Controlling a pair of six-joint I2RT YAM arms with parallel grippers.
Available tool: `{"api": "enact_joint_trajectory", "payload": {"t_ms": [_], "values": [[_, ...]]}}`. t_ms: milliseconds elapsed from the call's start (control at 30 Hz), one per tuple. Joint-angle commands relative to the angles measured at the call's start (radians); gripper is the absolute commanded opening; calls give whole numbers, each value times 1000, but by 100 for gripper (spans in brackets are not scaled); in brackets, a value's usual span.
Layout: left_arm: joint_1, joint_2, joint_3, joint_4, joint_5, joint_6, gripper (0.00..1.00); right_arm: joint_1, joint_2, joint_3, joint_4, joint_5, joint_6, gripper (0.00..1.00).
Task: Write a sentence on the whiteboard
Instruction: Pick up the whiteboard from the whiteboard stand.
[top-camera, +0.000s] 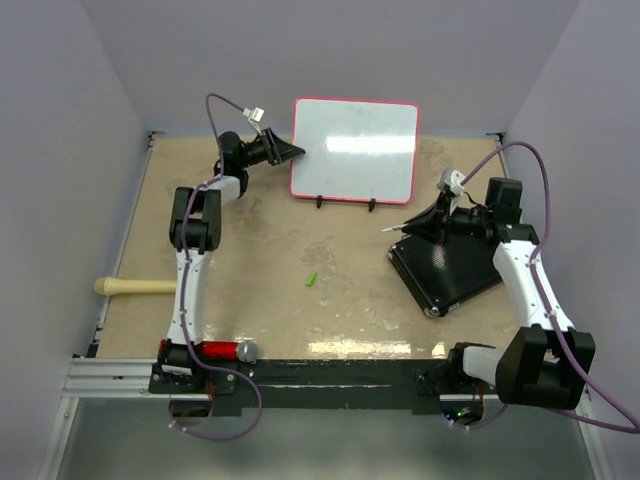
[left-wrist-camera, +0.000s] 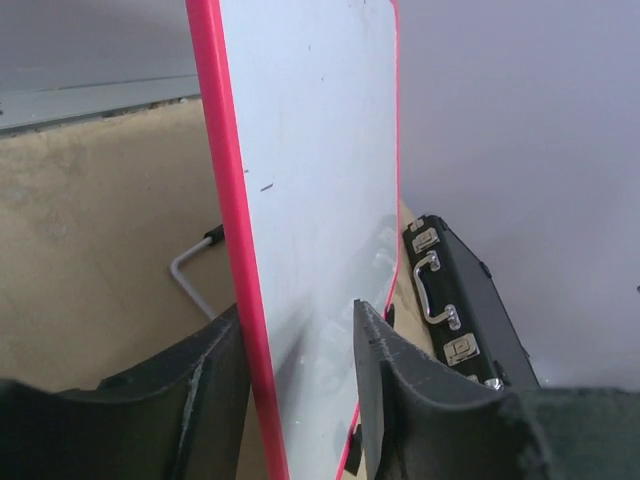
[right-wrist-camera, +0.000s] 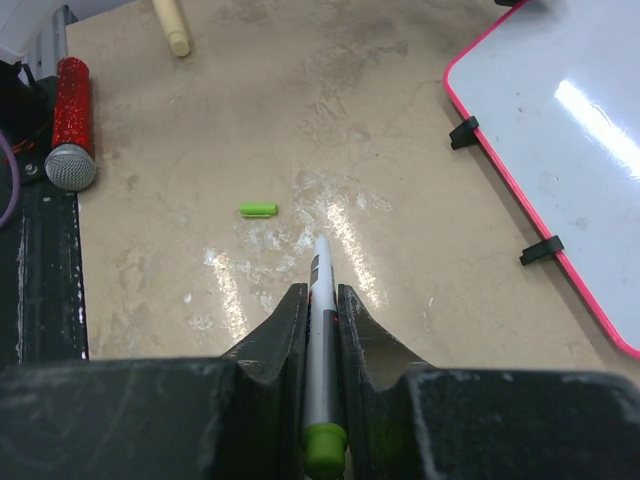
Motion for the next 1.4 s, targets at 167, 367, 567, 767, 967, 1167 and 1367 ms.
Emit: {"api": "enact_joint_trajectory", "payload": {"t_ms": [167,367,567,767,967,1167,1367], "values": [[-25,35,120,49,23,-19,0,-14,-7,23,-16,-37,-22,0],[-19,-12,117,75,17,-24,0,-22,-15,20,-16,-45,-22,0],[-10,-117,123,91,-63,-38,0,-23,-26,20,-18,-54,-22,0],[-10,-207,125,105,-137,-70,0,-26,-39,18,-16,-63,-20,0],[-11,-293,93,108,-200,-96,0,-28,-52,17,-16,-65,-19,0],[-13,-385,56,141,-235,-153,0,-28,-69,15,-15,-69,-14,0],[-11,-586,-171,203,-276,-183,0,-30,-95,38,-39,-71,-16,0]]}}
